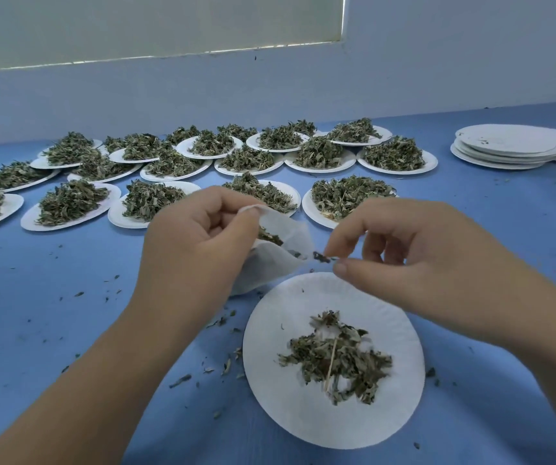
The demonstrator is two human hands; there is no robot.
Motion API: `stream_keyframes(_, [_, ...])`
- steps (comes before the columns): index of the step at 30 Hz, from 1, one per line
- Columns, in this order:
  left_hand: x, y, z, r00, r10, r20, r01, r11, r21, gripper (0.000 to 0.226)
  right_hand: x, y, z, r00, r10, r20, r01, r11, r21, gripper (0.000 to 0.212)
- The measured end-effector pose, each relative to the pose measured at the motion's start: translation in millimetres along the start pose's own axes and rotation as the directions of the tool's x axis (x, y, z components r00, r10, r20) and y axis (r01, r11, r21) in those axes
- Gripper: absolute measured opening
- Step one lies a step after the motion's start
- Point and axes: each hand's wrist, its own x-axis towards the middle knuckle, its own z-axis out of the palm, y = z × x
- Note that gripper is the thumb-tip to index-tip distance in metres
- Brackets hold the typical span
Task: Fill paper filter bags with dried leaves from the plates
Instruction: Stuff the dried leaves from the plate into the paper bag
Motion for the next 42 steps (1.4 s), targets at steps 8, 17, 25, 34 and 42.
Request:
stream_keyframes(8, [1.5,-1.7,-1.1,1.0,0.0,-0.023,0.0,1.0,0.0,0.026,4.5,6.8,-3.3,0.686,0.196,0.701,-0.041,0.972,-0.232,0.074])
stream_keyframes(17, [0.6,-2.8,-0.5,1.0,0.015,-0.028,-0.014,1.0,0.022,0.025,-5.2,20.5,22.9,0.792,0.118,0.599,0.037,0.97,-0.24,0.067])
stream_keyframes(25, [1.6,1.8,-4.9,0.992,0.078,-0.101,-0.071,0.995,0.074,0.026,-5.0,10.7,24.9,0.862,0.101,0.496,0.046,0.96,-0.275,0.037])
stream_keyframes(34, [0.4,0.4,-5.1,0.99,0.119,-0.076,-0.108,0.985,0.133,0.025,-3.7,4.7,22.9,0.878,0.165,0.449,-0.036,0.959,-0.281,0.027])
stream_keyframes(42, [-5.3,0.2,3.9,0.991,0.133,0.014,-0.133,0.976,0.173,0.014,-0.6,3.5,2.2,0.919,0.154,0.363,-0.149,0.988,-0.043,0.02])
